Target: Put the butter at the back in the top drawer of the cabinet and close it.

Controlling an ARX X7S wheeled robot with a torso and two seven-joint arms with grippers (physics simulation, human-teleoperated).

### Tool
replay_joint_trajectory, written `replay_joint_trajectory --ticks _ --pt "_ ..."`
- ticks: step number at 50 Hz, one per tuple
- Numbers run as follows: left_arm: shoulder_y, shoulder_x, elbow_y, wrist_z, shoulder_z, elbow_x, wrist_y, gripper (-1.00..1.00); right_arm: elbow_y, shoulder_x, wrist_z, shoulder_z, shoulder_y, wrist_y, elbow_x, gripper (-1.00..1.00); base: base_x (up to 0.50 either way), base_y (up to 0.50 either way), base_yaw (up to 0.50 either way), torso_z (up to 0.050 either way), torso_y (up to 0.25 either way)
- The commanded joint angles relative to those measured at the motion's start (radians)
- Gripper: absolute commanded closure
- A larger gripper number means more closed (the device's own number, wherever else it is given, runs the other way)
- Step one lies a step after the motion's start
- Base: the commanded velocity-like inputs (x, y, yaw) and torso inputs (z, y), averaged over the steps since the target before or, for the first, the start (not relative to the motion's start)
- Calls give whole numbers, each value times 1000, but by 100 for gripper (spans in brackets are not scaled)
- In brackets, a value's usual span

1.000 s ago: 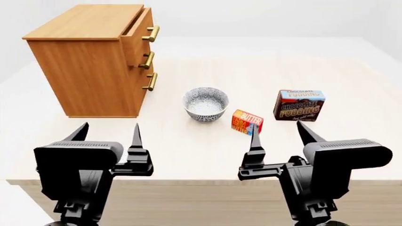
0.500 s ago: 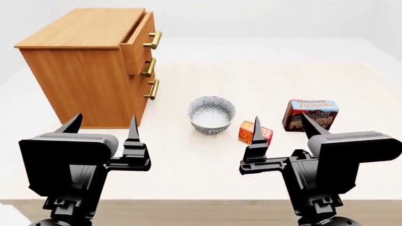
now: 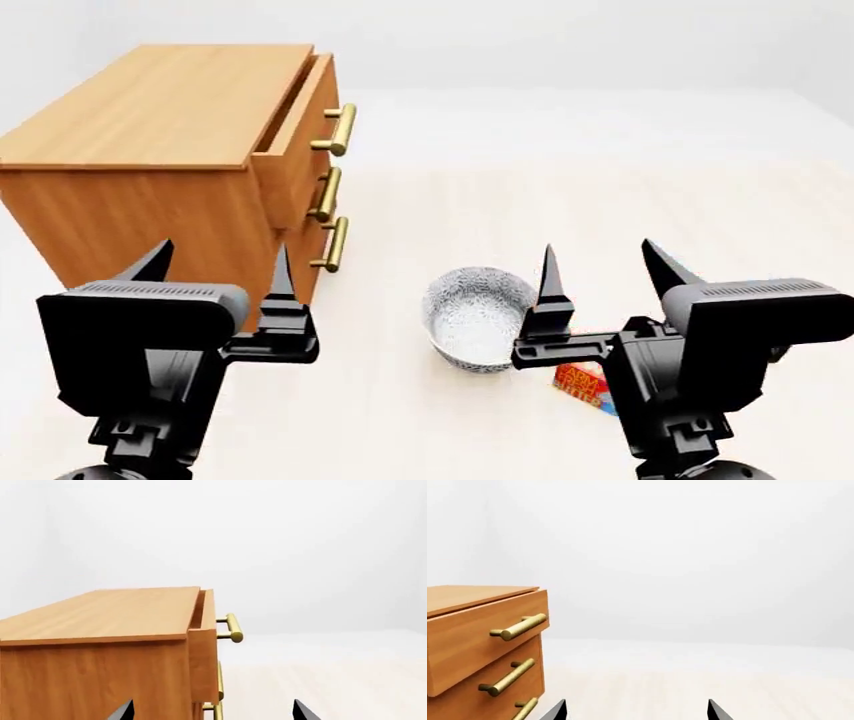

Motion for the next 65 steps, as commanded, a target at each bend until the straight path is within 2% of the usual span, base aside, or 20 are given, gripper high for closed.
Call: replay_joint_trajectory --ticks 1,15,27,29,35,43,48,56,65 --pt "-1 -8 -4 -13 4 -15 6 -100 0 4 4 7 3 -1 16 -100 500 -23 0 0 0" --pt "0 -18 -2 -28 5 -34 9 -100 -7 10 13 10 -4 -15 26 -100 478 -78 0 0 1" --pt "-2 -29 34 -49 -14 -82 -21 -100 -35 24 26 14 -38 -35 26 -100 1 0 0 0 0" --pt "-12 -56 47 -95 -20 -152 -30 -100 -50 28 29 17 -55 -44 24 -100 0 0 0 0 0" --pt "-96 -261 47 -423 29 -538 58 -100 -75 36 29 42 -95 -76 34 -100 0 0 0 0 0" --pt "-390 -356 -15 -722 39 -988 0 -100 -84 46 29 71 -124 -102 59 -100 0 0 0 0 0" --pt "-671 -384 -131 -943 169 -1221 -55 -100 -85 54 28 82 -150 -129 64 -100 0 0 0 0 0" --pt "-980 -345 -337 -1093 361 -1356 -132 -100 -84 68 17 110 -186 -172 92 -100 0 0 0 0 0" --pt "-1309 -257 -690 -1179 589 -1461 -235 -100 -74 79 7 132 -210 -206 119 -100 0 0 0 0 0"
